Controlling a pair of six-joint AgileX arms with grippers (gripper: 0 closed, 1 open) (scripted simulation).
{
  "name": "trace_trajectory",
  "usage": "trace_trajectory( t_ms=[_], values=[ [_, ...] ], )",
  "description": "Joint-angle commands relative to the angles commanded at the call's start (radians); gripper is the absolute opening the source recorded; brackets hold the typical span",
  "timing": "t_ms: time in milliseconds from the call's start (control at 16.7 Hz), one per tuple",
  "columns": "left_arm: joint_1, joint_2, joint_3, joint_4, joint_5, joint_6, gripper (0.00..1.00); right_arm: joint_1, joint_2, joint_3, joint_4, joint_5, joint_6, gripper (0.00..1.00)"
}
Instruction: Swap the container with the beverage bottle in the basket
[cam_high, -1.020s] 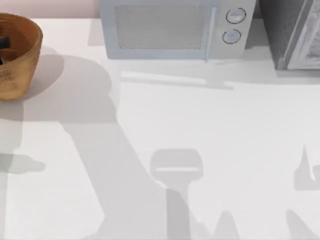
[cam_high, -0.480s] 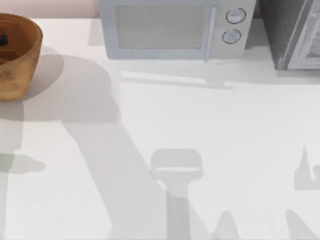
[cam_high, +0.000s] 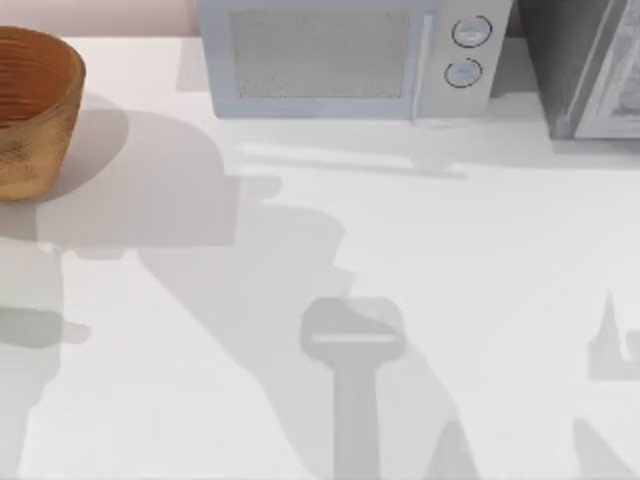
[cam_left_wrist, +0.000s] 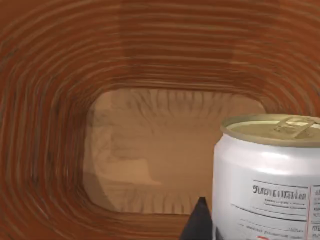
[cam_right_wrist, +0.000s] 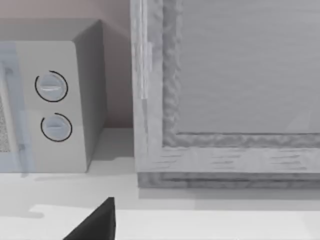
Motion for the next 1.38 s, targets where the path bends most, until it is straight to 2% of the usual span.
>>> trace_trajectory(
  t_ms=[540,840,1080,1380],
  values=[
    [-0.113,-1.064,-0.908,0.467,-0.118,-0.064,0.00,0.000,0.000,0.000,0.000,0.000,0.000,1.00],
    [-0.175,-1.538,-1.328,0.643,-0.157,-0.103,0.00,0.000,0.000,0.000,0.000,0.000,0.000,1.00],
    [-0.208,-1.757,-1.529,0.723,-0.173,-0.131,0.00,0.000,0.000,0.000,0.000,0.000,0.000,1.00],
    [-0.216,-1.816,-1.583,0.744,-0.176,-0.142,0.00,0.000,0.000,0.000,0.000,0.000,0.000,1.00]
  ],
)
